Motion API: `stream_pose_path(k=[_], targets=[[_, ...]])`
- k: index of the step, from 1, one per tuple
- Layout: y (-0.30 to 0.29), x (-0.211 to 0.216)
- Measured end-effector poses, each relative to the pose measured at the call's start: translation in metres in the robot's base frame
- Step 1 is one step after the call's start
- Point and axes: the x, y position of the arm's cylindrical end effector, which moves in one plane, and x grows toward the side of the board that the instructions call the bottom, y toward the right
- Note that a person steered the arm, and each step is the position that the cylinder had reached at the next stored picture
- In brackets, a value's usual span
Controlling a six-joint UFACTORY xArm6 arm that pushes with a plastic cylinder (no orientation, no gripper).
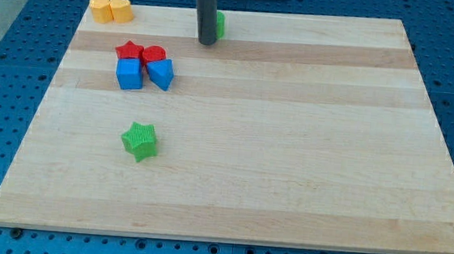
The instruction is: Keep the green circle parallel right to the yellow heart
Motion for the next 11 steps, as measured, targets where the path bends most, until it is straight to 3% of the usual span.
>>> stream_pose_path(k=[2, 3, 5, 7, 10, 11], targets=[[-0.037, -0.009], [-0.034, -0.035], [-0.008, -0.037], [0.005, 0.001], [0.034, -0.033], [0.043, 0.007]])
